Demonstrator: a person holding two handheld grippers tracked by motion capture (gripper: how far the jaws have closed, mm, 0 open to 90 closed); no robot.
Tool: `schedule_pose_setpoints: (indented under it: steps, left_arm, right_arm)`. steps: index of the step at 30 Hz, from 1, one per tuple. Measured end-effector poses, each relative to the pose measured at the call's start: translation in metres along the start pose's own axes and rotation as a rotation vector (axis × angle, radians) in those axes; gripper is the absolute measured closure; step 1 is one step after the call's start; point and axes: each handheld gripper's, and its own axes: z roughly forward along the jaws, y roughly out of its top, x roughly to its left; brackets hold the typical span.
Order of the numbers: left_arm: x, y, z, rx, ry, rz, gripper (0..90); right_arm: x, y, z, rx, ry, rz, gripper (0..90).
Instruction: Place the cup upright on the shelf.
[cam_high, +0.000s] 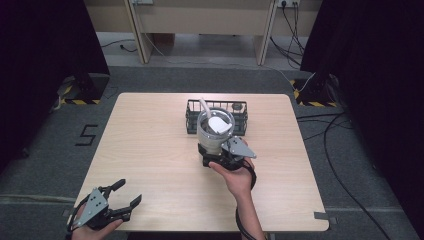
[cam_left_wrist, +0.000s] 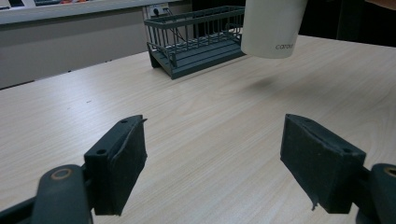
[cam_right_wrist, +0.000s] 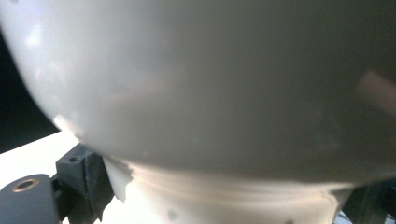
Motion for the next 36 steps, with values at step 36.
schedule_pose_setpoints:
  steps: [36]
  left_arm:
    - [0.001, -0.001, 0.001, 0.004, 0.000, -0.006, 22.1]
  right_arm:
    - [-0.048, 0.039, 0.011, -0.036, -0.119, 0.007, 10.2]
